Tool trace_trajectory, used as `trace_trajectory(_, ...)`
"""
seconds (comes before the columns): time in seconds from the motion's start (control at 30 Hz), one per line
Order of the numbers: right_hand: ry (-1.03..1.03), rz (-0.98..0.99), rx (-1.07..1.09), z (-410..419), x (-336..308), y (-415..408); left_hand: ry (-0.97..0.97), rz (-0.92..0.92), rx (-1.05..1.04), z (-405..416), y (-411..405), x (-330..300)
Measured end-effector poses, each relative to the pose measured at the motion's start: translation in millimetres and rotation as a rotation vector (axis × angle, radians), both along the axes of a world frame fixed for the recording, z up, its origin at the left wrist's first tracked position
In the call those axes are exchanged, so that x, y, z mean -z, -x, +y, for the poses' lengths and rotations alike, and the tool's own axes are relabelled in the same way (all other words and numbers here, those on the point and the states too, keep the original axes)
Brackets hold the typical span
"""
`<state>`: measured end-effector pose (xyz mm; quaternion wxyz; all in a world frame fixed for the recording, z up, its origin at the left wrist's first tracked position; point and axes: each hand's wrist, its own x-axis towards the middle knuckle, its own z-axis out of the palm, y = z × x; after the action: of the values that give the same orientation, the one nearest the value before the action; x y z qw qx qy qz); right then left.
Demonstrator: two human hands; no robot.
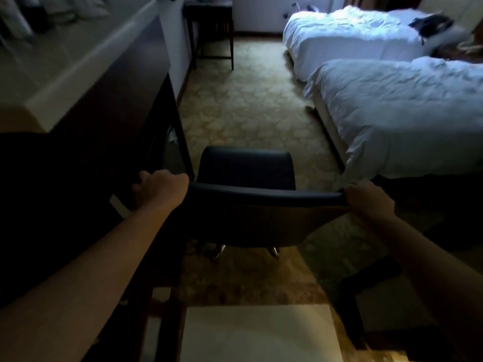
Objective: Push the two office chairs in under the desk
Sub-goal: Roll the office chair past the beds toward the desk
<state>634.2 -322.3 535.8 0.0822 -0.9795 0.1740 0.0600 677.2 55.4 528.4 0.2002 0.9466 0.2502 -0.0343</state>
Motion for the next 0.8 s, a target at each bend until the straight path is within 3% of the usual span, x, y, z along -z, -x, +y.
trace_trajectory(0.1, -0.091, -0.016, 0.024, 3.1, -16.1, -67.8, -0.02, -0.028, 0.02, -17.5, -55.2, -22.7)
trace_trajectory(0.27, -0.052, -0.147, -0.021, 7.6, -30.0, -171.7, -0.143, -0.115, 0.099, -40.3, -146.7, -43.3)
trace_trajectory(0.53, -0.041, -0.171, -0.14, -24.0, -25.6, -267.1, -0.126, -0.118, 0.116, -52.0, -228.1, -42.8)
trace_trajectory(0.63, -0.074, -0.101, -0.153, -38.9, -31.9, -312.5, -0.188, -0.135, 0.152, -68.6, -263.3, -42.7)
trace_trajectory(0.8, 0.049, 0.108, -0.302, -34.3, -34.6, -393.5, -0.269, -0.027, 0.207, -74.5, -329.9, -35.2)
